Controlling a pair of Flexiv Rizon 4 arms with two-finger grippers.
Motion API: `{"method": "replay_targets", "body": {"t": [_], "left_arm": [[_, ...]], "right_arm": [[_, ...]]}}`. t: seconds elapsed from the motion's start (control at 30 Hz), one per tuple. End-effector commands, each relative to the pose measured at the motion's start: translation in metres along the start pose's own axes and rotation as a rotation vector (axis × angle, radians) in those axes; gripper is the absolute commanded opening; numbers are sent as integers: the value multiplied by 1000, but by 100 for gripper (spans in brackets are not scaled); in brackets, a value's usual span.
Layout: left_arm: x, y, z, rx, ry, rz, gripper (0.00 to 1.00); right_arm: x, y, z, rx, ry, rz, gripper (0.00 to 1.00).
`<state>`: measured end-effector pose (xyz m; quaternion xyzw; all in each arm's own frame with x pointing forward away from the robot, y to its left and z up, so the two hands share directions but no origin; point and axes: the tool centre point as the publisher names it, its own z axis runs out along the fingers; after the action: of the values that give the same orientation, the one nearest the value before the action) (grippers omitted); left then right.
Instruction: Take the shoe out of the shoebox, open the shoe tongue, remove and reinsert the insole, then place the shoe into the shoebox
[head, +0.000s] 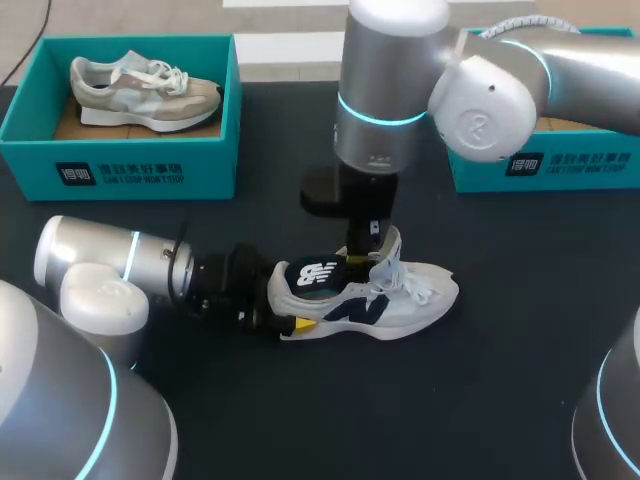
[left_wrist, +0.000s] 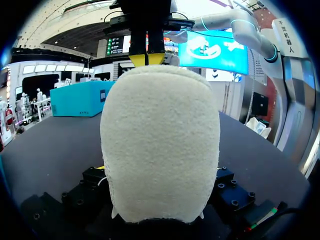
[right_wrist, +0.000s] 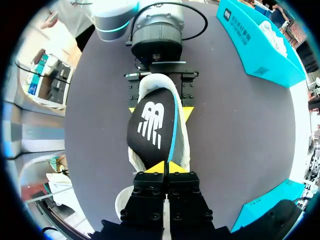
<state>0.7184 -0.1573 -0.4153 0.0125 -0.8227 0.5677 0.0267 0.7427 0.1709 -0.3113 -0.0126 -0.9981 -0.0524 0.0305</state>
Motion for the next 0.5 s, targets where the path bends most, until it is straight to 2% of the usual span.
{"method": "replay_targets", "body": {"t": [0.03, 0.3, 0.33, 0.4, 0.43, 0.5], "left_arm": [[0, 5, 1, -2, 0, -1, 0], [0, 5, 1, -2, 0, -1, 0], [0, 5, 1, -2, 0, -1, 0], [0, 5, 1, -2, 0, -1, 0], [0, 5, 1, -2, 0, -1, 0], [0, 5, 1, -2, 0, -1, 0]], "right_arm": [[-1, -1, -12, 1, -17, 1, 0], [-2, 4, -14, -14, 1, -10, 0], [-2, 4, -16, -40, -1, -14, 0], [-2, 3, -18, -14, -2, -9, 0], [-2, 2, -19, -37, -1, -7, 0], [-3, 1, -21, -31, -6, -4, 0]]}}
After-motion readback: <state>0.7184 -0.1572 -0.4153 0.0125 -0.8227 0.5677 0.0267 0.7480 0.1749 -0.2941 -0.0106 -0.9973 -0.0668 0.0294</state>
